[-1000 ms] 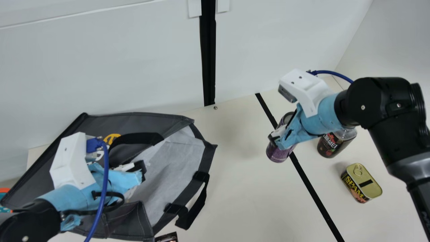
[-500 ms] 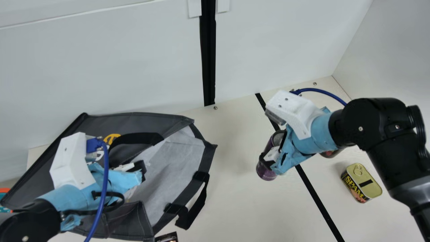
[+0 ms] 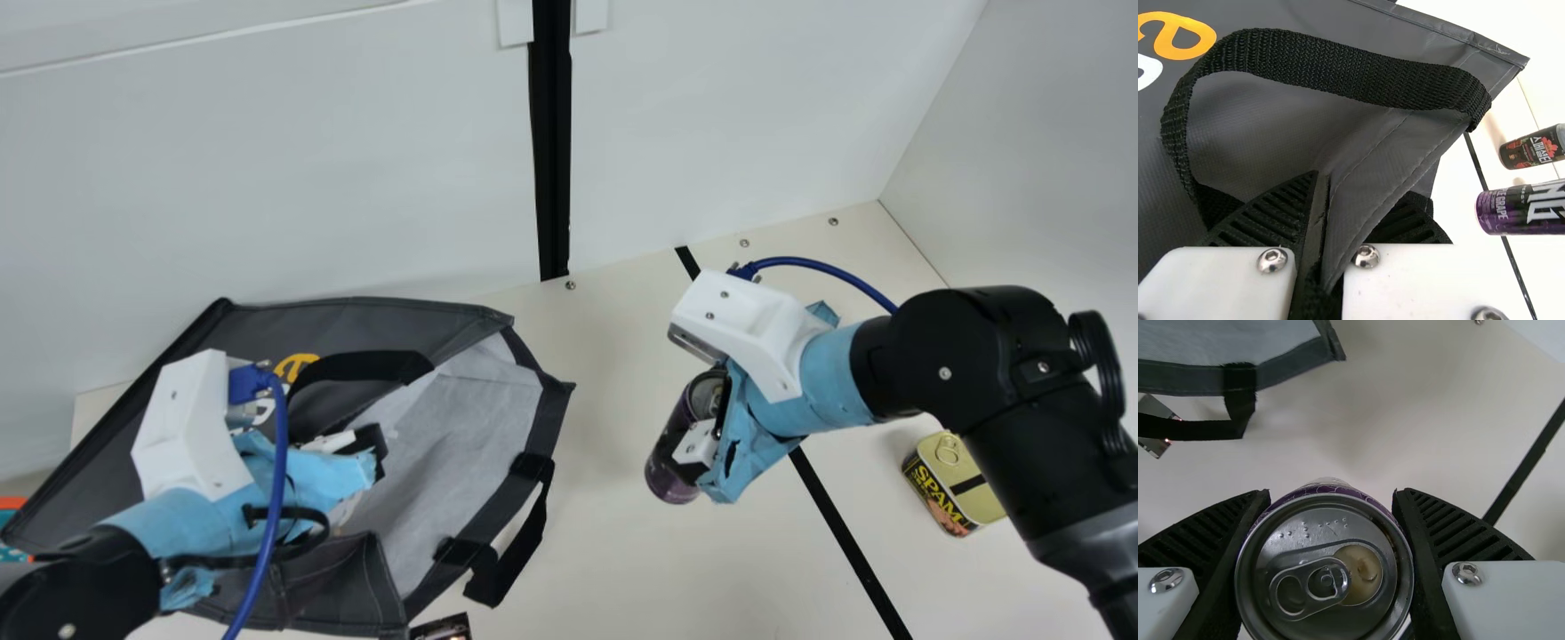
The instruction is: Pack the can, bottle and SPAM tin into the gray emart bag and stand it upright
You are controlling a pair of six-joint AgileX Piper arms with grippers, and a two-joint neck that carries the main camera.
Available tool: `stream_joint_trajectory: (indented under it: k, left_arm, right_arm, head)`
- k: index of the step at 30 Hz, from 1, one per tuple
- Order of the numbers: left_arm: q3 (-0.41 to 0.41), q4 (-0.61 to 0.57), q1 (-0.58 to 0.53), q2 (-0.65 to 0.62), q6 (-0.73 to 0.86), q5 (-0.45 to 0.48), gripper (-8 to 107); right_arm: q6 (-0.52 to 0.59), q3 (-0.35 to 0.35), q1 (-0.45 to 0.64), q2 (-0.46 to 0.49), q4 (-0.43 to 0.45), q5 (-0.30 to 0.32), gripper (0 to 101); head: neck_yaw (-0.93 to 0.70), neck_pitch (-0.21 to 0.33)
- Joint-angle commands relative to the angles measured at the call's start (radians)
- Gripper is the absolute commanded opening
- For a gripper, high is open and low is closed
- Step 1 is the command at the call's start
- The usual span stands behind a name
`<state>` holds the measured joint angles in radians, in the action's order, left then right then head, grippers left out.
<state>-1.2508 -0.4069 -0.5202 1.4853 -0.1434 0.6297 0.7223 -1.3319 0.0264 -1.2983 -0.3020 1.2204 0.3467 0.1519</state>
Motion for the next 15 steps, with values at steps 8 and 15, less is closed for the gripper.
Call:
stream_joint_trajectory:
  k: [8, 15]
  left_arm:
    - [0.000, 0.000, 0.000, 0.000, 0.000, 0.000, -8]
    - [0.000, 0.000, 0.000, 0.000, 0.000, 0.000, -8]
  right_arm:
    - [0.016, -0.010, -0.021, 0.015, -0.072, 0.000, 0]
    - [0.039, -0.030, -0.005, 0.027, -0.171, 0.000, 0]
  head:
    - [0.002, 0.023]
    - [0.002, 0.023]
